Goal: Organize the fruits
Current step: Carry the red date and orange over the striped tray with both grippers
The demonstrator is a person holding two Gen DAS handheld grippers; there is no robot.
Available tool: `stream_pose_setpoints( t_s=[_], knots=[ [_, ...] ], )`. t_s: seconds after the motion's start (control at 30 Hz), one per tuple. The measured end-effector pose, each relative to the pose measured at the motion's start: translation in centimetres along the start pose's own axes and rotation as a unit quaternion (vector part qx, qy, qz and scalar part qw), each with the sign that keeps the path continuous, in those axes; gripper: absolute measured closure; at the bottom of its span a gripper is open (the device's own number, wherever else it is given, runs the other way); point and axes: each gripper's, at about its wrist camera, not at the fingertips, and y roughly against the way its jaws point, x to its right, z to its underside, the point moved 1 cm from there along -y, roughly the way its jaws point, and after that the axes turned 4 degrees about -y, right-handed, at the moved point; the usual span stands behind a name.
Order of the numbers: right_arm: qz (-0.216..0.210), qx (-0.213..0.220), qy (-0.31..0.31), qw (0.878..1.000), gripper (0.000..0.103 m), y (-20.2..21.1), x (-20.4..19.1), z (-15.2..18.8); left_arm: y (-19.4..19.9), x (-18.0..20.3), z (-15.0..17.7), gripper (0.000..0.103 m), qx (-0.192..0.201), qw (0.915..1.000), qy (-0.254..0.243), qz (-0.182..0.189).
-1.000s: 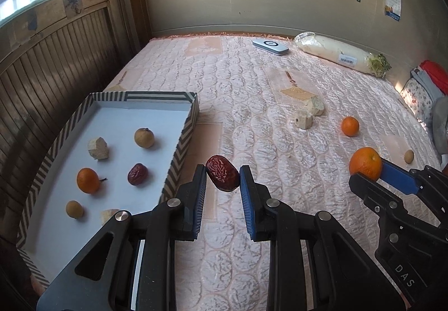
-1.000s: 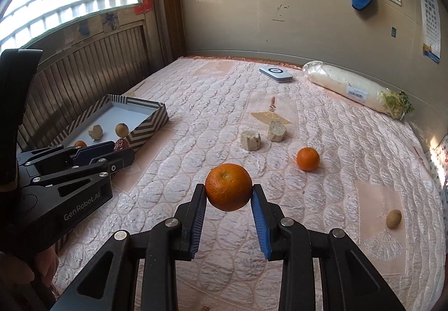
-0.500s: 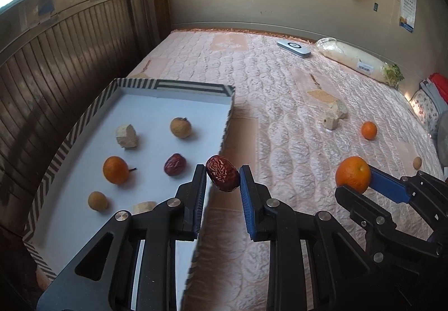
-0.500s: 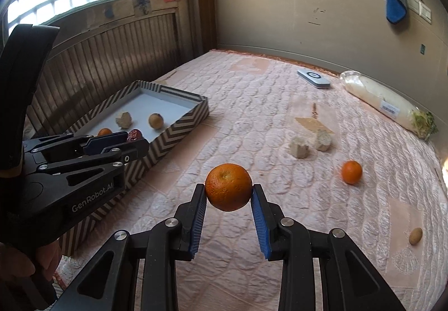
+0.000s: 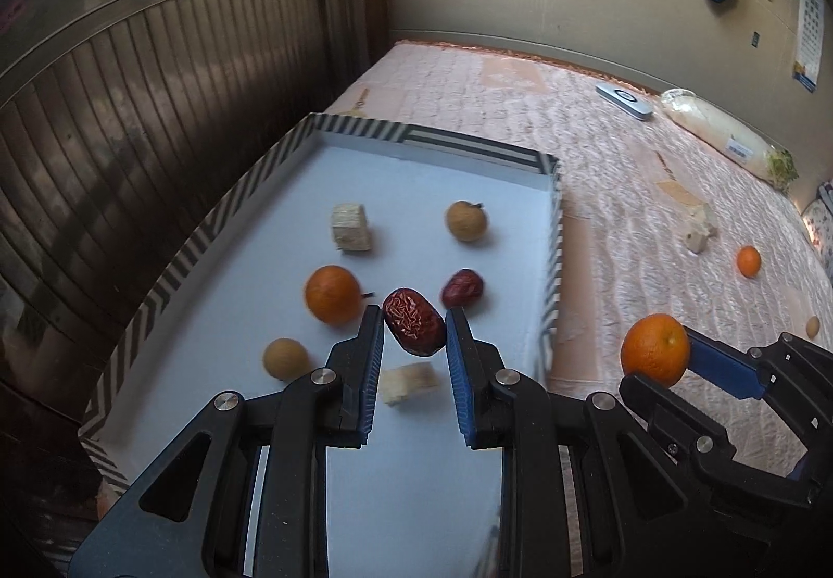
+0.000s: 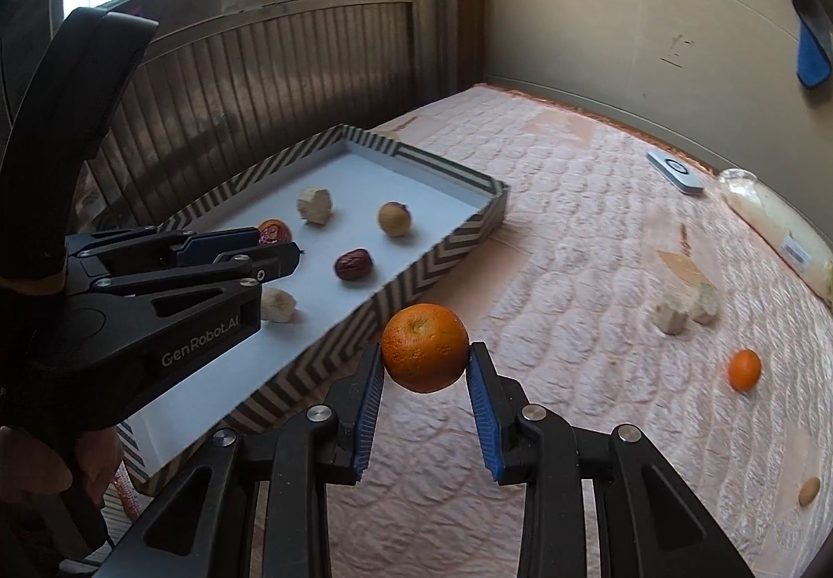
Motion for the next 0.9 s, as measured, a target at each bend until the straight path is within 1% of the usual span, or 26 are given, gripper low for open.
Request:
stream_pose_setpoints(
  t_s=[0.2, 0.5, 0.9],
  knots=[
    [-0.014, -0.008, 0.02, 1.0, 0.072, -1.2, -2.0, -0.4, -0.4, -2.1, 0.6, 0.08, -0.011, 0.9998, 0.014, -0.008],
    [-0.031, -0.017, 0.044, 0.998, 0.072, -2.6, -4.1, -1.1, -0.9, -4.8, 2.0, 0.079, -0.039, 0.9987, 0.033, -0.005],
    [-0.053, -0.035, 0.059, 0.996, 0.072, -5.3, -5.4, -2.9, -1.0, -5.3, 3.3, 0.079, -0.057, 0.9979, 0.029, 0.003]
  ],
)
